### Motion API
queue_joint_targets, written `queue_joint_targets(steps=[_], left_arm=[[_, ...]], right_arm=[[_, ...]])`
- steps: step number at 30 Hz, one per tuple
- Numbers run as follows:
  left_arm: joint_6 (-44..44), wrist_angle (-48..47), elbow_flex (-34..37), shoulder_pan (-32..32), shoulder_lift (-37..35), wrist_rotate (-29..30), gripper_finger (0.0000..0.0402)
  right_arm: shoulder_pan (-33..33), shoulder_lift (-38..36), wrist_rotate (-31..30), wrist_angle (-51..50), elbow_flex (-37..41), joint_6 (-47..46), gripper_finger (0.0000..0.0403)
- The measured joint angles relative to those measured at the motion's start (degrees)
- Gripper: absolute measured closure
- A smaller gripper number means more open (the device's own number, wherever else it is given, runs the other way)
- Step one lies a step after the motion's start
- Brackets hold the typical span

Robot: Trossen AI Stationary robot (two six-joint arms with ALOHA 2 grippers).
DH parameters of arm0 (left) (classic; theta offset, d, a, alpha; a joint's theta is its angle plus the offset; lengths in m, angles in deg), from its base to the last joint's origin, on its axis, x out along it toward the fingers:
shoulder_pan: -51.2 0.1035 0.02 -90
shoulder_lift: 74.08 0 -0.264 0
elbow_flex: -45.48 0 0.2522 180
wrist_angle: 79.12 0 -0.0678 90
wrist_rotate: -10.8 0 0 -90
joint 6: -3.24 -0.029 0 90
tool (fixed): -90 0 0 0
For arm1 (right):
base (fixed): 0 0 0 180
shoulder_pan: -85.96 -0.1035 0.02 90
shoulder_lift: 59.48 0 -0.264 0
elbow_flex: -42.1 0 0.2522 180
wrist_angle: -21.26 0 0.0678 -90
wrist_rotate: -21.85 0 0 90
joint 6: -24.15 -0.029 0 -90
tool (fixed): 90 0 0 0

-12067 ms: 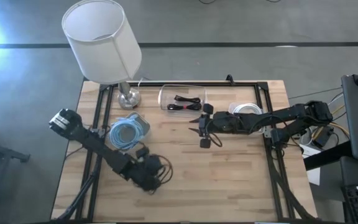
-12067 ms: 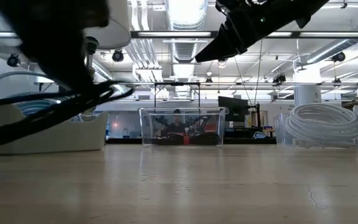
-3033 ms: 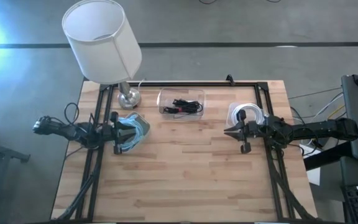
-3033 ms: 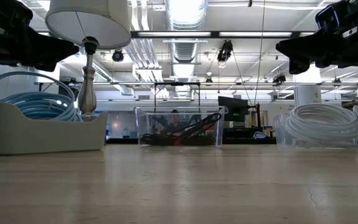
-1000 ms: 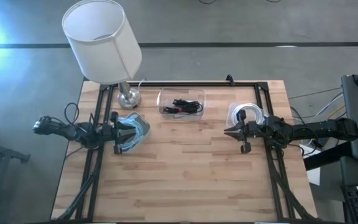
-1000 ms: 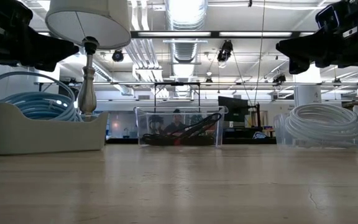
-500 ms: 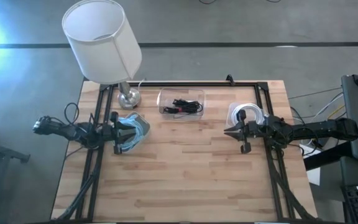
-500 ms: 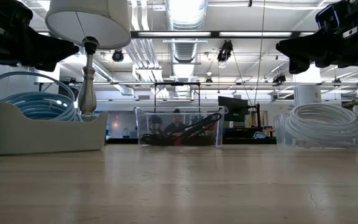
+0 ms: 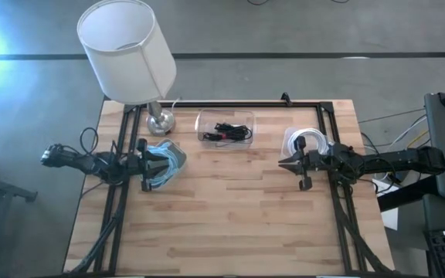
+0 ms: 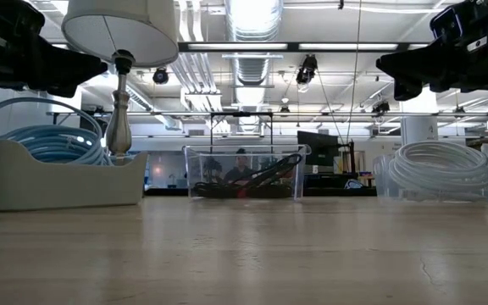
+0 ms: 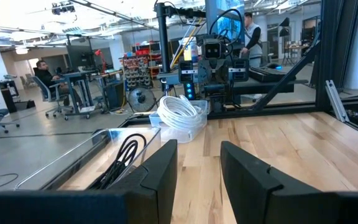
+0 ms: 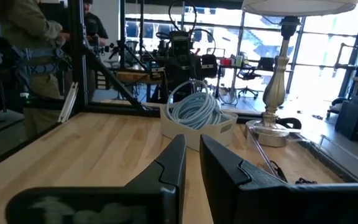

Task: Pick & Place USB Port
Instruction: Return to Home Position

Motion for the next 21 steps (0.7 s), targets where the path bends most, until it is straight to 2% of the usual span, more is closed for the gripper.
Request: queue_joint_targets(steps=[21], left_arm=[[0.00, 0.00, 0.00, 0.01, 0.00, 0.00, 0.0275]], right_arm=[[-0.01, 0.00, 0.00, 0.00, 0.00, 0.52, 0.0360]])
